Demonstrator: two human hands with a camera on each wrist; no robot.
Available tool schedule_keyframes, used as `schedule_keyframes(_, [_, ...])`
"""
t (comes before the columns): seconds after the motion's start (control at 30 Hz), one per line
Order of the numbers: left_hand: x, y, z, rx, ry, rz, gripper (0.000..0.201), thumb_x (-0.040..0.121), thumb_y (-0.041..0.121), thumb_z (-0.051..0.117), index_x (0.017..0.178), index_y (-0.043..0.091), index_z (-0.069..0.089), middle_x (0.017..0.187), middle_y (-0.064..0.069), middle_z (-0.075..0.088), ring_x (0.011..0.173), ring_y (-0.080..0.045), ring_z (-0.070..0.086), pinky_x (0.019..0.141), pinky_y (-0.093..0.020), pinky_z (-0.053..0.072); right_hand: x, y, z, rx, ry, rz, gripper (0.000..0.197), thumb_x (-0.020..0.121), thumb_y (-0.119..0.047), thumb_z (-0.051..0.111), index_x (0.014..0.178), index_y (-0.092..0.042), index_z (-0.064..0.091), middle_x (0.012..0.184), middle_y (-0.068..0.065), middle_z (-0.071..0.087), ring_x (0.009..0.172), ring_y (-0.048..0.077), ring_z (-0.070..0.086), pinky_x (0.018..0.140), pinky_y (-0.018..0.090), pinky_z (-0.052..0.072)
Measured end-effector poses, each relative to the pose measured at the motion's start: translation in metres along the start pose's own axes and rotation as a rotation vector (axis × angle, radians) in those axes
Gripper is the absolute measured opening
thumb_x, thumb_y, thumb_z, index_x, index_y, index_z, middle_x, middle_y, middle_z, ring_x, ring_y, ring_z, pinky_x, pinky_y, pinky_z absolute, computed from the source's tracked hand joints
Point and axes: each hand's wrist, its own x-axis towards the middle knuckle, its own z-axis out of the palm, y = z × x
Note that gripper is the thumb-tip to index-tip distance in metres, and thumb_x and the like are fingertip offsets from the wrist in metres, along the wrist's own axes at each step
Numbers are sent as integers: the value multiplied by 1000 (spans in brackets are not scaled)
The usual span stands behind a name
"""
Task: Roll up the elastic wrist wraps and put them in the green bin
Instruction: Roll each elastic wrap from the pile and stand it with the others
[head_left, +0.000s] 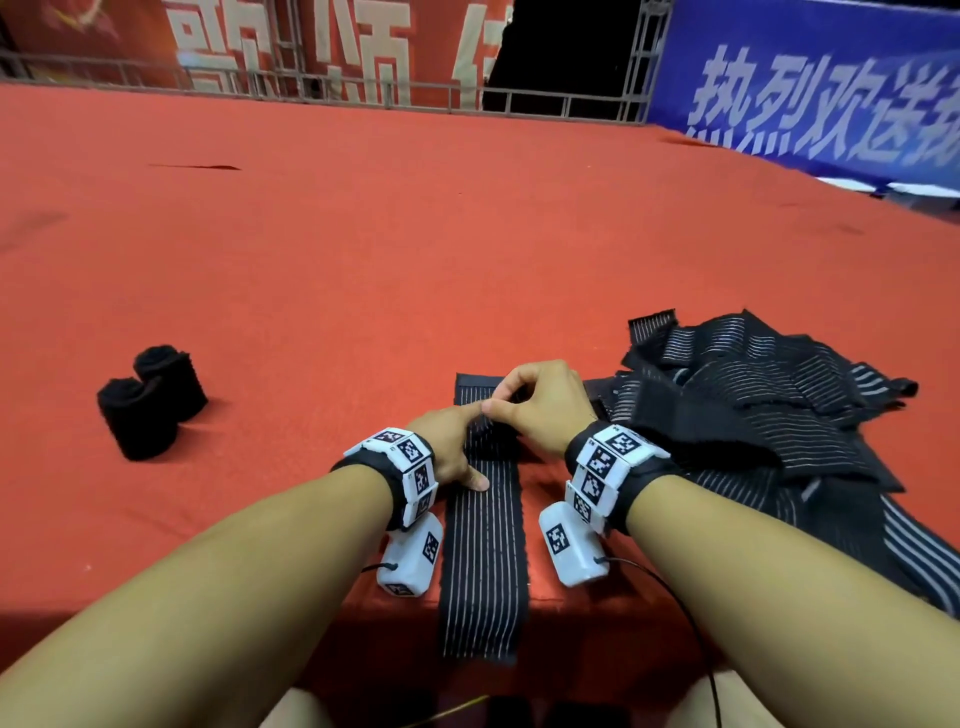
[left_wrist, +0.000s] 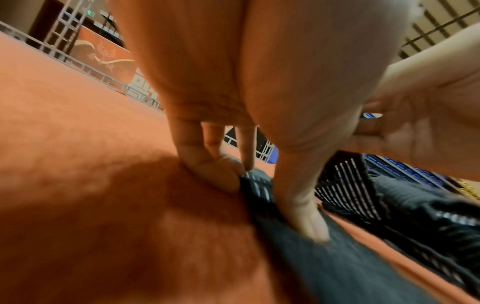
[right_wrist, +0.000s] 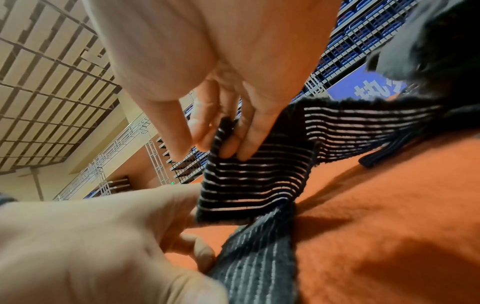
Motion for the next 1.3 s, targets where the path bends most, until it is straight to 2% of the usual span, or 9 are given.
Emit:
schedule_keyframes(0.2, [-9,16,2,-261,361,18,24,95,35,64,118,41,66,110,7,72,108,-22,65,85,-31,48,-3,6,-9,159,30,26,22,77,-31,82,62,-26,67,64,-4,71,59,8,64,63,32,54])
schedule_keyframes(0.43, [-15,34,-7,-381,430,-46,20,99,20,51,86,31,61,84,1,70,88,-29,68,80,-41,55,-2,45,-24,176,137,305,41,78,-65,65,99,-29,66,109,5,70,100,25,70,95,49,55])
schedule_keyframes(0.53, [-18,31,-12,-485,511,-58,21,98,16,49,83,28,58,80,-3,69,83,-33,69,77,-46,57,-6,68,-37,-48,6,408,47,97,-50,56,124,-12,62,125,9,65,120,32,59,102,40,44])
schedule_keyframes(0.63, [-24,30,-21,-668,651,-70,27,96,14,46,80,32,59,79,-6,67,74,-32,70,69,-50,62,-8,87,-44,-130,-34,448,45,97,-51,55,118,-13,61,121,9,63,122,35,58,95,38,41])
schedule_keyframes(0.8, [-39,32,-47,-974,814,-33,29,102,10,43,83,24,60,89,-3,64,80,-16,65,65,-35,63,-7,91,-52,-130,-60,520,52,97,-48,56,130,-8,62,134,15,62,122,34,57,106,41,41])
schedule_keyframes(0.9, [-47,28,-54,-975,804,45,26,102,8,44,85,20,59,92,-4,65,84,-16,66,64,-32,62,-8,72,-49,-178,-48,523,55,94,-49,61,135,-11,59,138,12,59,128,35,54,108,40,40])
schedule_keyframes(1.0, [-51,26,-52,-903,752,140,20,98,7,49,83,16,59,84,-3,63,78,-16,64,67,-37,61,-9,35,-41,-186,79,384,55,93,-64,52,109,-15,71,107,9,71,107,30,64,101,46,46])
schedule_keyframes(1.13, [-55,26,-42,-625,612,250,29,70,30,55,85,9,67,77,-12,67,75,-15,59,80,-54,56,-11,-25,-33,527,-42,356,68,91,-69,53,109,-6,68,92,7,73,79,22,70,77,39,55])
schedule_keyframes(1.3, [-73,39,-39,-499,405,405,33,67,17,59,95,9,75,102,13,75,97,-6,68,89,-36,54,-19,-60,-42,848,-283,251,46,78,-53,66,95,-11,71,83,7,71,67,16,67,65,28,55])
